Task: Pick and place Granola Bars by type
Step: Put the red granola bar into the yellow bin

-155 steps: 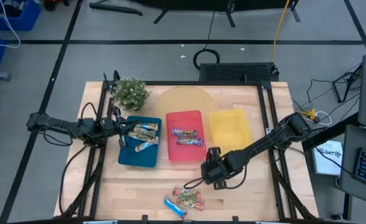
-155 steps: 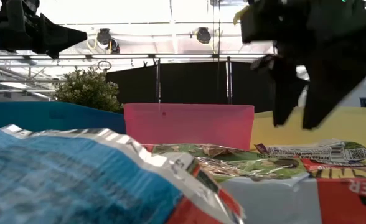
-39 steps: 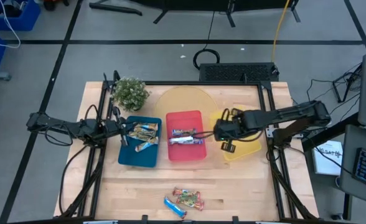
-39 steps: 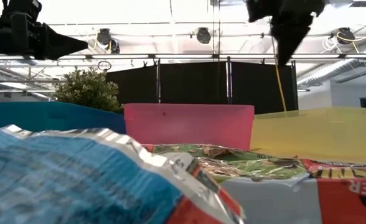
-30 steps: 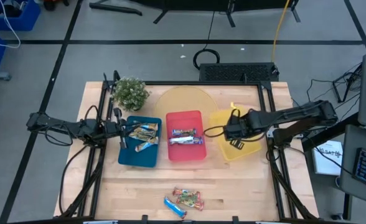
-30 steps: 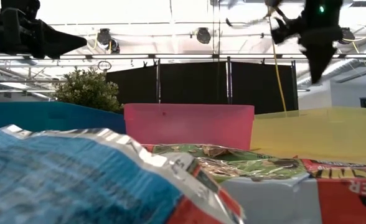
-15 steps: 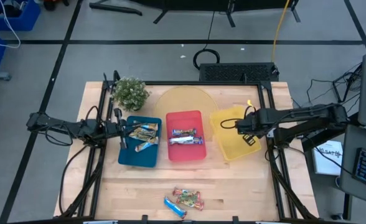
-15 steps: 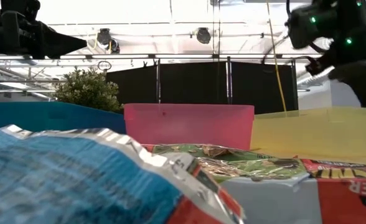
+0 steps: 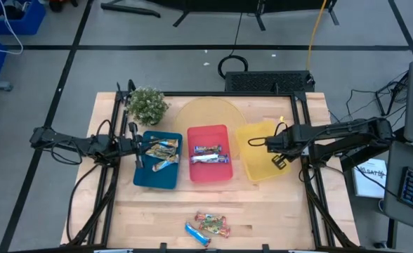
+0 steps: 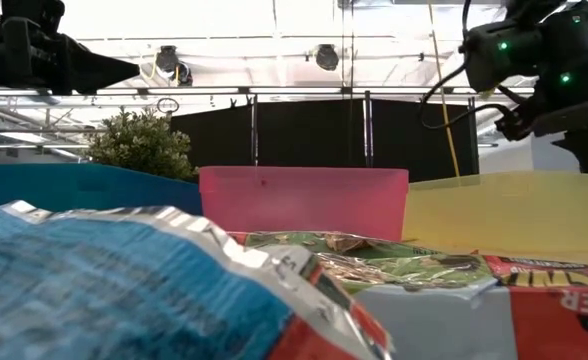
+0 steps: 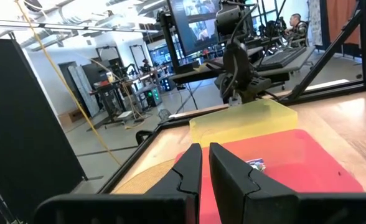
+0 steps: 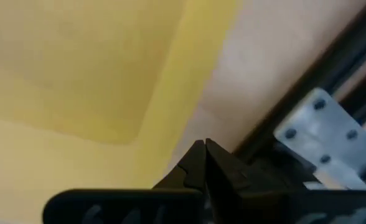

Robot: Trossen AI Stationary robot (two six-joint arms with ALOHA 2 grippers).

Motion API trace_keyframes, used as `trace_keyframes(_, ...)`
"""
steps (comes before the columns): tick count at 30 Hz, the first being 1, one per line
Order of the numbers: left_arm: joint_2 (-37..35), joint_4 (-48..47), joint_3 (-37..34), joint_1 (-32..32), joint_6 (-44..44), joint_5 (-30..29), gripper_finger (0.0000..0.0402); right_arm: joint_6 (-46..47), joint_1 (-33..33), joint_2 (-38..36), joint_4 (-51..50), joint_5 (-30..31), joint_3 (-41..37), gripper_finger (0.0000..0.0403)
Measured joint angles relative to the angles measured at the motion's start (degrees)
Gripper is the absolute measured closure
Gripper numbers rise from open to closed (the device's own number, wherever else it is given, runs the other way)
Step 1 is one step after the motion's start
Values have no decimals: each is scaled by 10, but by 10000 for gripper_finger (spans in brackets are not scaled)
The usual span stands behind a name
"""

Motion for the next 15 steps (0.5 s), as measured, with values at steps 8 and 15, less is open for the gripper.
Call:
trace_keyframes(8,0,0,0,0,-9,0,362,-4,26,0,98,-41,0,403)
trace_keyframes(15,0,-1,0,0,-11,0,362,6,43,0,113,-44,0,403)
